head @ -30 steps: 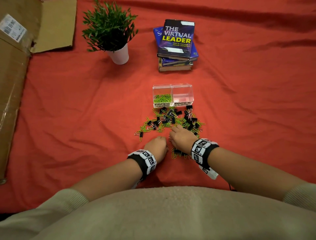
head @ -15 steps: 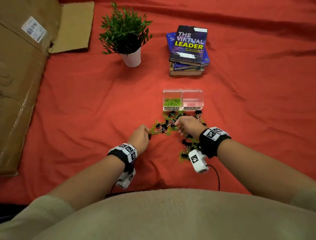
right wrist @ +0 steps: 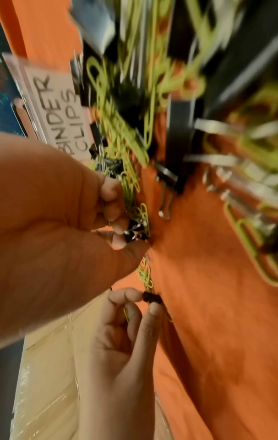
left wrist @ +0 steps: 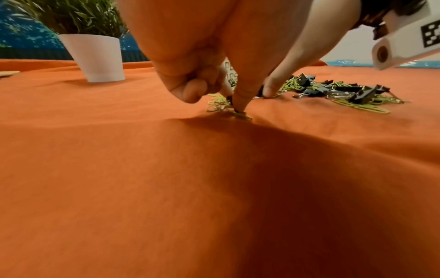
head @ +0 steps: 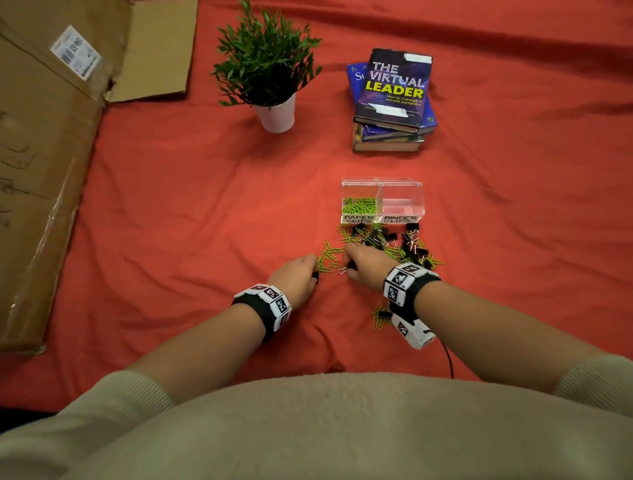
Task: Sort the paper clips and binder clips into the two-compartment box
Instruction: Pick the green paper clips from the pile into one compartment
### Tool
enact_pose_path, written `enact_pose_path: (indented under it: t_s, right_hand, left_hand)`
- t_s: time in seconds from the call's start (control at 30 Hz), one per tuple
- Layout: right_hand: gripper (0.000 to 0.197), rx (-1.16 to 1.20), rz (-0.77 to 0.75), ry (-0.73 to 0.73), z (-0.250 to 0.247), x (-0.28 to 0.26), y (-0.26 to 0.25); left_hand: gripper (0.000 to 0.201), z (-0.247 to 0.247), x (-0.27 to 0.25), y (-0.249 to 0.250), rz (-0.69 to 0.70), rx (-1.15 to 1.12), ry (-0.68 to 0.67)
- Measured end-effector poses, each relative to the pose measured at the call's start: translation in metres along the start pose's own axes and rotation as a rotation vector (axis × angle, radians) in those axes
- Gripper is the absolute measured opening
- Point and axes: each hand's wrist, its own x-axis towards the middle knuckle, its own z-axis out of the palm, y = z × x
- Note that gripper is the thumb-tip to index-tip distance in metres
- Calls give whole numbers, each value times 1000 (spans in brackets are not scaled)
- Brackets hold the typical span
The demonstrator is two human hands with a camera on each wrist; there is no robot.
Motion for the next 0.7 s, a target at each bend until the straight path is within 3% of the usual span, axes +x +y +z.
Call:
enact_pose_path:
  t_s: [0.1,0.27,0.4,0.5,0.6,0.7]
  right_hand:
    - [5,15,81,13,-2,-17,18]
    - [5,-100,233,36,-18,-37,37]
    - [19,-69,165,149,-26,-27,25]
    - [33,-76,53,110,-25,-13,13]
    - [45,-157,-14,30,-23,-5,7]
    - [34,-241,-45,-20,-23,-3,4]
  left_hand:
    - [14,-4,1,-1,35,-25,-25]
    - [12,-11,3,16,100,-106,-44]
    - [18,-4,5,49,141,-181,-107]
    - [27,5,8,66,95,-173,-102]
    - [30,8,14,70,-4,-176,-10]
    - [39,9,20,70,-61,-200,32]
